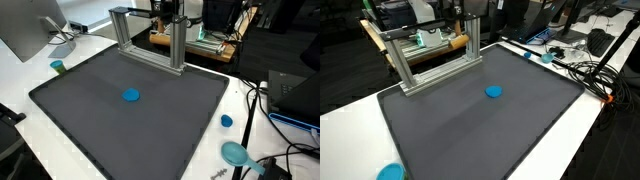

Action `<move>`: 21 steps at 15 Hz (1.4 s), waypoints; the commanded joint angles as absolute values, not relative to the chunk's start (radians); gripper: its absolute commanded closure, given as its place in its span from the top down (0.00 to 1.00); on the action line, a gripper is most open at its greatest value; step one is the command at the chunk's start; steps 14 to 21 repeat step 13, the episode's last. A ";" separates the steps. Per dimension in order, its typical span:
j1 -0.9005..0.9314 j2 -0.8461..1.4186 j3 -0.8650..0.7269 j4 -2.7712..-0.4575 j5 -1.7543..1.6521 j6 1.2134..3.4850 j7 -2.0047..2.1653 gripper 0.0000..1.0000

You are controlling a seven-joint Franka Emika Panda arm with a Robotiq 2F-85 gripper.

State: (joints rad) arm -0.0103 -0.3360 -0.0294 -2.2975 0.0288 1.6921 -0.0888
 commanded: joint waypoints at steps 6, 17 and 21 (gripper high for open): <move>-0.020 -0.383 -0.038 -2.297 0.021 1.654 -0.080 1.00; -0.052 -0.481 -0.089 -2.237 -0.003 1.690 -0.136 1.00; -0.052 -0.481 -0.089 -2.237 -0.003 1.690 -0.136 1.00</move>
